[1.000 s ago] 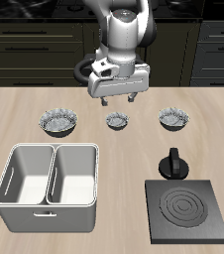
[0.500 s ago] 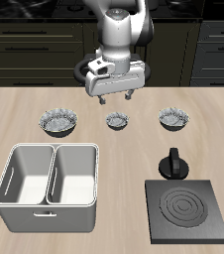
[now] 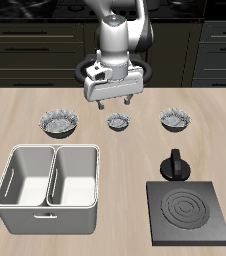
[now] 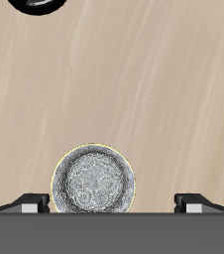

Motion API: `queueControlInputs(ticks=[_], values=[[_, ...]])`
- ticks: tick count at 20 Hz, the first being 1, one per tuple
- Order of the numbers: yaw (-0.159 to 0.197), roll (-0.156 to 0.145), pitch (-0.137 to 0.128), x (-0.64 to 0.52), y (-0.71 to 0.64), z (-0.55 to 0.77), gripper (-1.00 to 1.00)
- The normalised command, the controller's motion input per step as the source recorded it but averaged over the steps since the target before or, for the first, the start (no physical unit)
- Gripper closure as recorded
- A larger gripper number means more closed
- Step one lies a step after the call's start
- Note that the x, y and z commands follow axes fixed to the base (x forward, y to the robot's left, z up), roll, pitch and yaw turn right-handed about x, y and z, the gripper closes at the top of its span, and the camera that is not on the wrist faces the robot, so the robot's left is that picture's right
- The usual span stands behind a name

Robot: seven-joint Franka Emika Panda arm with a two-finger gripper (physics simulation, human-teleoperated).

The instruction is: Turn off the flat stove and place the smallest bowl on it

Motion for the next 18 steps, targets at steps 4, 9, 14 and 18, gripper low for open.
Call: queueControlInputs(ticks=[4, 9, 14, 18], values=[[-0.011, -0.001, 0.019, 0.12, 0.01, -0.20, -1.00], [-0.019, 0.011, 0.022, 0.03, 0.08, -0.19, -1.00], [-0.036, -0.001, 0.035, 0.01, 0.03, -0.24, -1.00], [-0.026, -0.011, 0.045, 0.07, -0.03, -0.33, -1.00]])
